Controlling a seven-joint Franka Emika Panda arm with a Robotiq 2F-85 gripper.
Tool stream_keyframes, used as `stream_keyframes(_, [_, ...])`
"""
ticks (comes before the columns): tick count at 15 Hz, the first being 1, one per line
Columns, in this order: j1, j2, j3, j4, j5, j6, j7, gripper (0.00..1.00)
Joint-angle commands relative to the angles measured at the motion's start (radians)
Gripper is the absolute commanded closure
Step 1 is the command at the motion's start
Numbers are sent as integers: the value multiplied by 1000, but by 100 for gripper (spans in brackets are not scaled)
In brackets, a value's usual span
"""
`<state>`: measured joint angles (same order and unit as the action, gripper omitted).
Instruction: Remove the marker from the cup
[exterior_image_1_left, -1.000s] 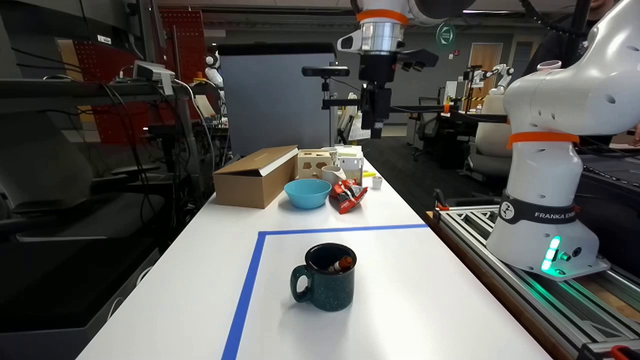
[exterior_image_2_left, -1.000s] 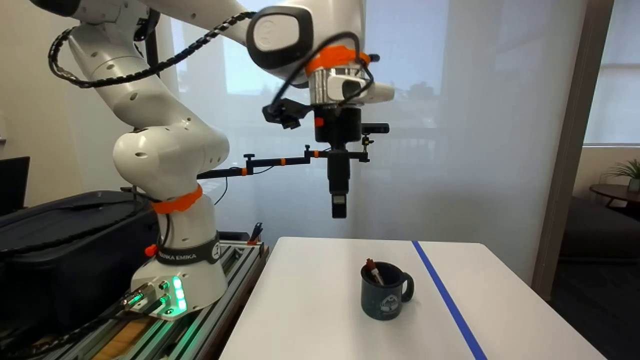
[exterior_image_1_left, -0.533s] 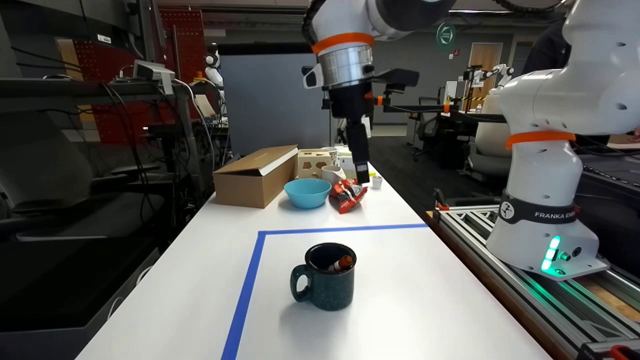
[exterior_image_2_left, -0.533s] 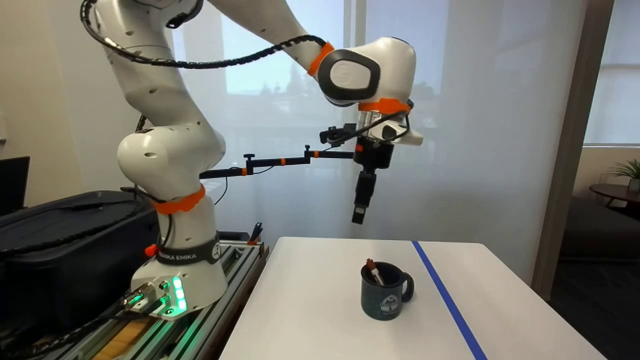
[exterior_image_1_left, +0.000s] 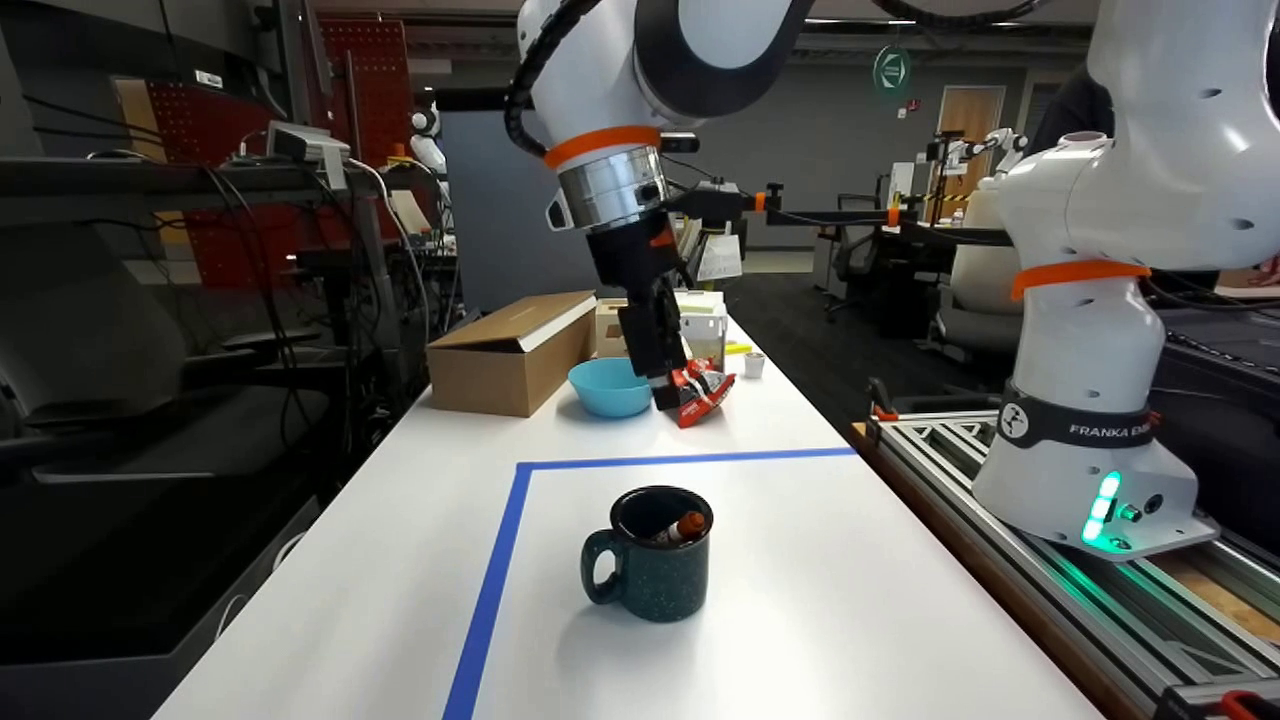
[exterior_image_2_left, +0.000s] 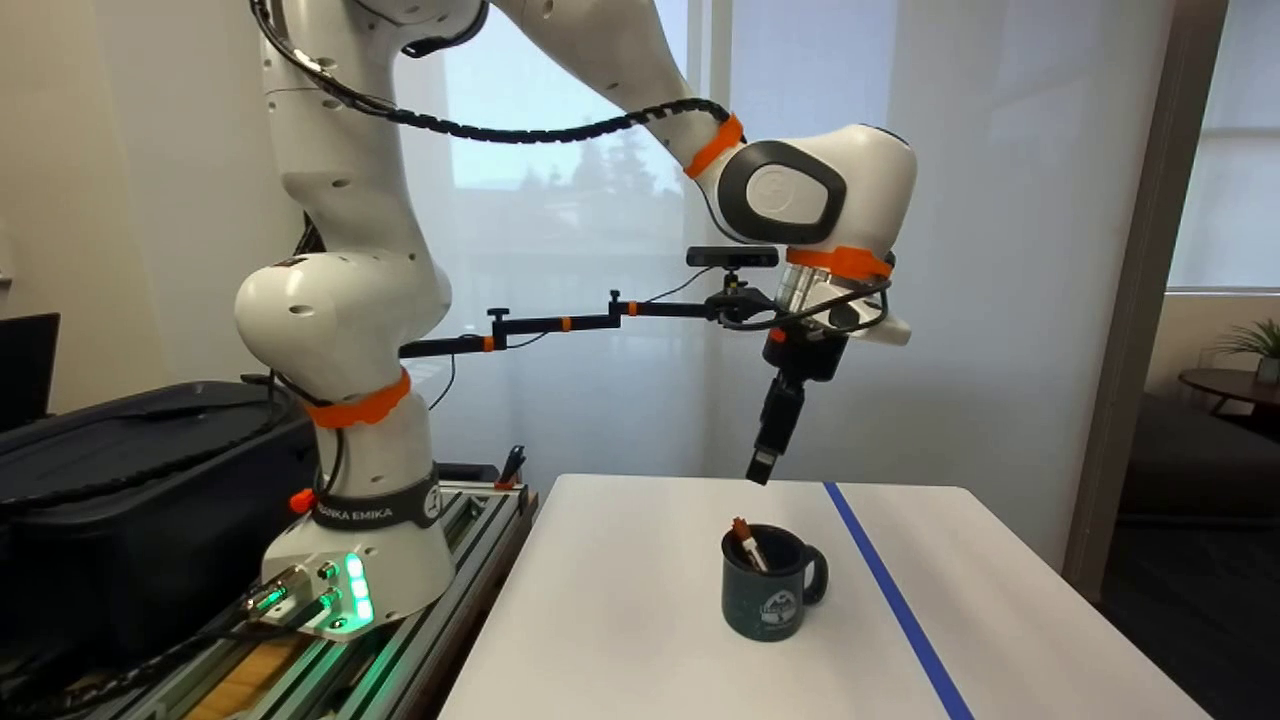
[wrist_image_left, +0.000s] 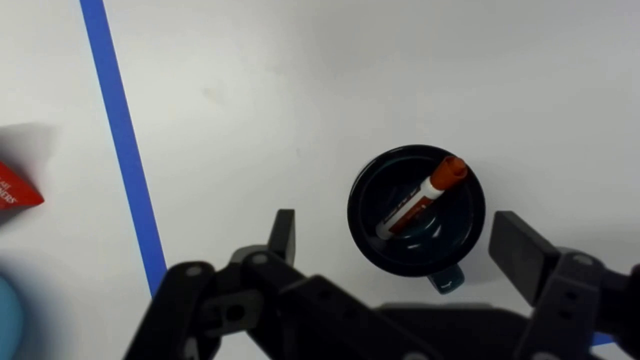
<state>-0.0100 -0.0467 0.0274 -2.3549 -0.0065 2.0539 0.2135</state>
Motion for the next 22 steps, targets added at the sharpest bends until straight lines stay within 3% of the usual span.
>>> stream_keyframes(1, [11,-9,2,4,5,32,39,0])
stream_keyframes(11, [2,74,-14,53,96,-37,222,0])
stream_keyframes(22, [-6,211,-45,115,306,-29,242,0])
